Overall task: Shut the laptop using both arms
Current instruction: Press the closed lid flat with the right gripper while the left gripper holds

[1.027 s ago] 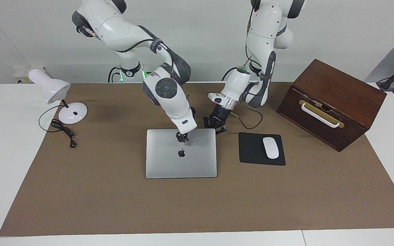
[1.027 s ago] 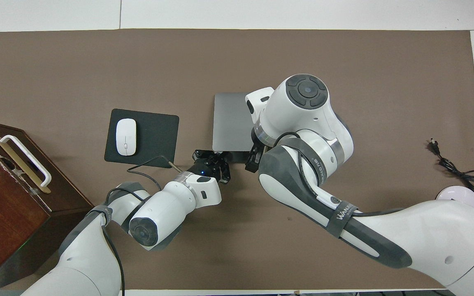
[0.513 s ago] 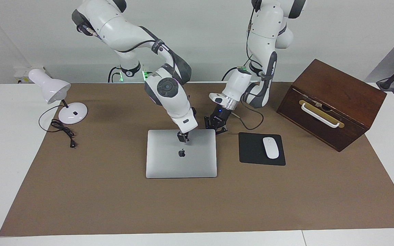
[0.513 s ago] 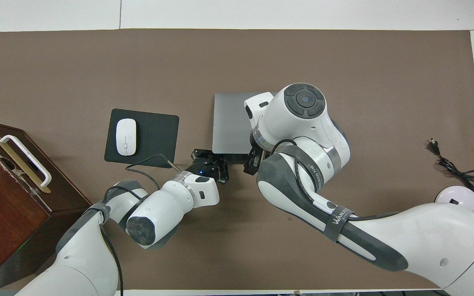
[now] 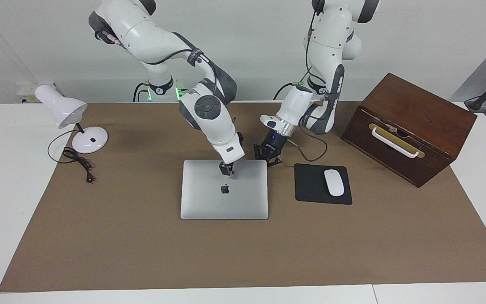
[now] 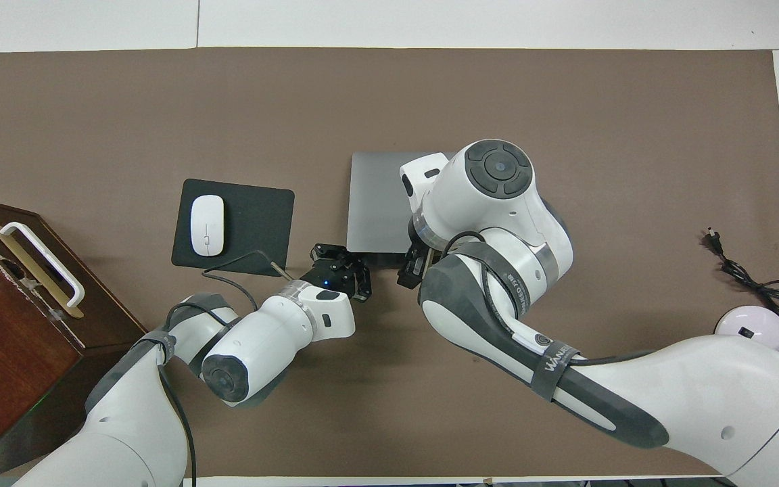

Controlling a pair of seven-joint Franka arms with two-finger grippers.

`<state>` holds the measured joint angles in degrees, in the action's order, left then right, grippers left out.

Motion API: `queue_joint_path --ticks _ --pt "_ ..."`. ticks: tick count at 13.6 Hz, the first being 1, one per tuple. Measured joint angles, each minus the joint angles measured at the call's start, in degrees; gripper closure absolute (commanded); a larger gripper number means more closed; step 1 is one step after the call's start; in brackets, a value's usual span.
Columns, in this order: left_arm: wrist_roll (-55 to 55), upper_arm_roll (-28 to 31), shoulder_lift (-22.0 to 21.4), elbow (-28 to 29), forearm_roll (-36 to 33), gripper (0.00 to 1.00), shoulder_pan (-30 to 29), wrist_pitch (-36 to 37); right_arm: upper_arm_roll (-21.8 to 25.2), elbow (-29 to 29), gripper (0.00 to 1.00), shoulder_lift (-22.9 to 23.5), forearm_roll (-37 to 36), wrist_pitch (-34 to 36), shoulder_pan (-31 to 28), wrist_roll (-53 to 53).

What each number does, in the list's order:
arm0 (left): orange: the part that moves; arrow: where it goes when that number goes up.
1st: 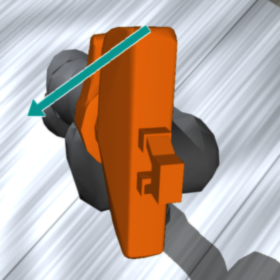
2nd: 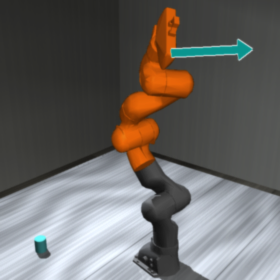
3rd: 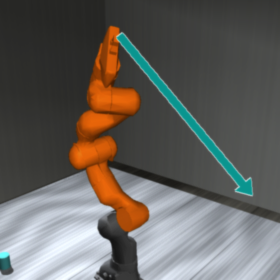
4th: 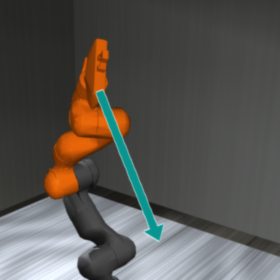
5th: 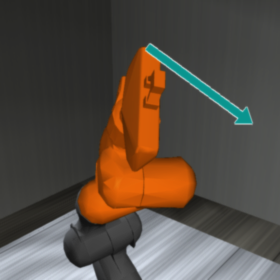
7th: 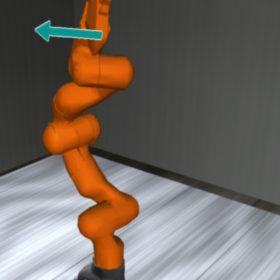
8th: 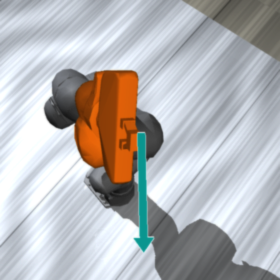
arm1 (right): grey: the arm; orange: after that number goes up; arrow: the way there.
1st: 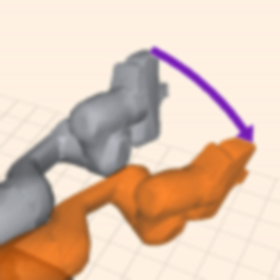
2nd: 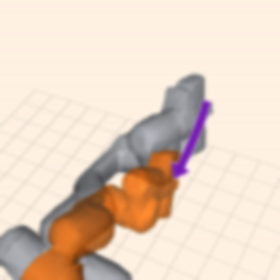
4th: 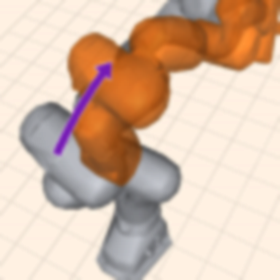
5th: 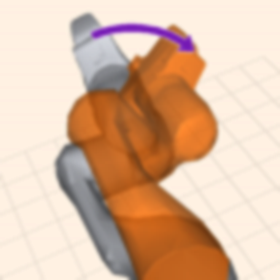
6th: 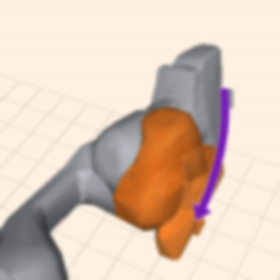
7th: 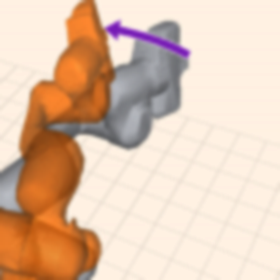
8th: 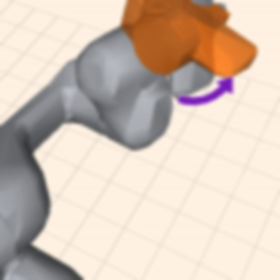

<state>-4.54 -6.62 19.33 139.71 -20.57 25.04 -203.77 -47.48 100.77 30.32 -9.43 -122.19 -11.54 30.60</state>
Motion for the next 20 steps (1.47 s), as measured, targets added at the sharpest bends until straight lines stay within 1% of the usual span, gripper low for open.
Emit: queue_joint_path --ticks 8,20 --pt "1.9 0.0 0.0 0.1 -1.0 1.0 -0.6 -0.2 -0.1 2.0 0.0 0.0 -2.4 0.0 0.0 -0.2" --pt "4.6 0.1 -0.1 0.2 -1.2 1.0 -1.5 -0.4 -0.2 2.3 0.0 0.0 -3.1 -0.1 0.0 -0.3"
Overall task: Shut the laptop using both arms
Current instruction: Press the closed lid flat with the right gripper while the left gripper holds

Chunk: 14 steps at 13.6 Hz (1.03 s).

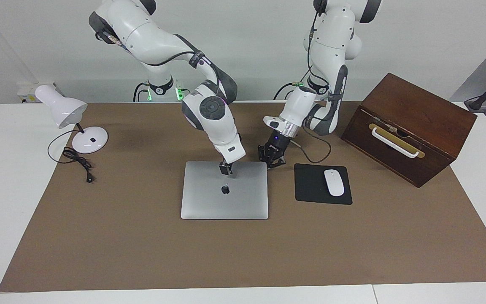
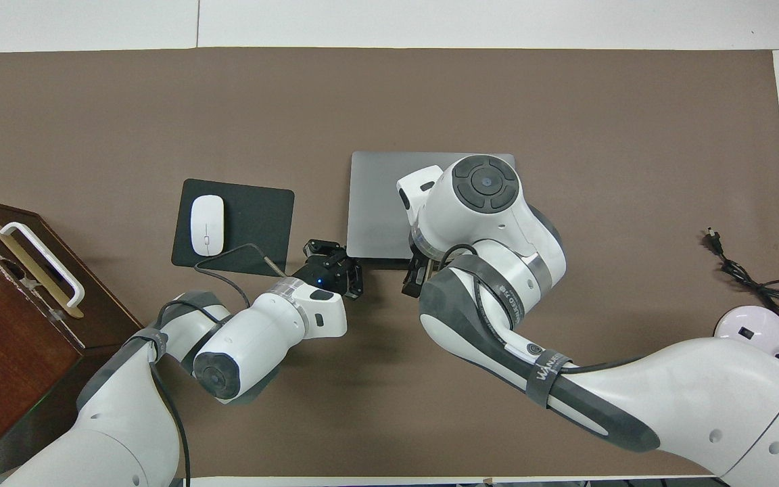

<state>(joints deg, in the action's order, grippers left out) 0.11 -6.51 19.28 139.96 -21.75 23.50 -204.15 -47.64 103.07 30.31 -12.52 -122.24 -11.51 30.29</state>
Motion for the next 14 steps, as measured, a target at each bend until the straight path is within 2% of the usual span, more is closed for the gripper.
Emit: queue_joint_path --ticks 14 --pt "2.1 0.4 0.0 0.1 0.0 1.0 0.0 -0.1 0.0 0.1 0.0 0.0 -0.1 0.0 0.0 -0.1"
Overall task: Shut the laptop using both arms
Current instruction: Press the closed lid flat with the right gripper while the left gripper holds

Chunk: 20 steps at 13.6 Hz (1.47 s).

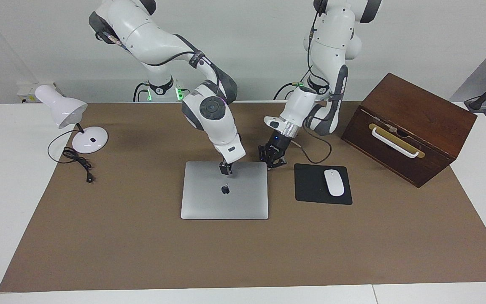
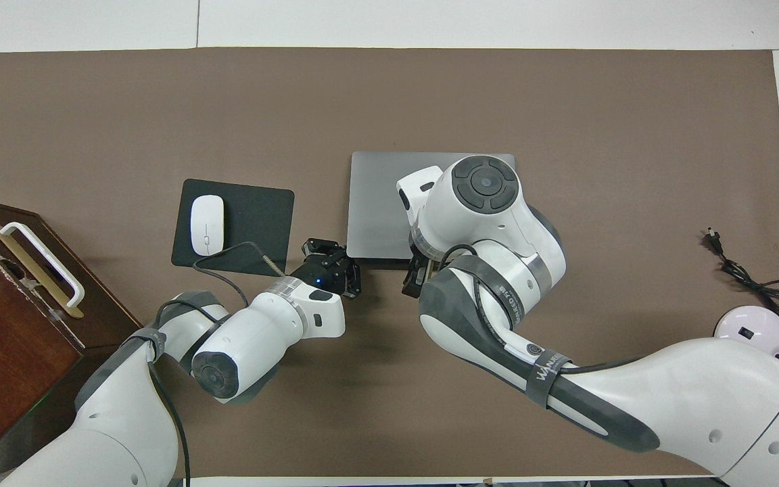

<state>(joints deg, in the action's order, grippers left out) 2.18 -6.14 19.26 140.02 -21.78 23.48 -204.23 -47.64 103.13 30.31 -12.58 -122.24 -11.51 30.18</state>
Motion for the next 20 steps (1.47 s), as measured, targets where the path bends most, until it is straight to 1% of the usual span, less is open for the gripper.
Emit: queue_joint_path --ticks 11,16,20 --pt "2.3 0.0 0.0 0.1 0.0 1.0 0.0 -0.2 -0.4 -0.5 0.0 -0.4 -0.1 0.2 0.0 -1.3" --pt "3.0 0.1 0.0 0.2 0.0 1.0 0.0 -0.4 -1.3 -4.4 0.0 -1.3 -1.0 6.2 0.0 -1.3" --pt "3.1 0.1 0.0 0.2 0.0 1.0 0.0 -0.4 -1.4 -7.5 0.0 -2.7 -1.4 9.5 0.0 -1.3"
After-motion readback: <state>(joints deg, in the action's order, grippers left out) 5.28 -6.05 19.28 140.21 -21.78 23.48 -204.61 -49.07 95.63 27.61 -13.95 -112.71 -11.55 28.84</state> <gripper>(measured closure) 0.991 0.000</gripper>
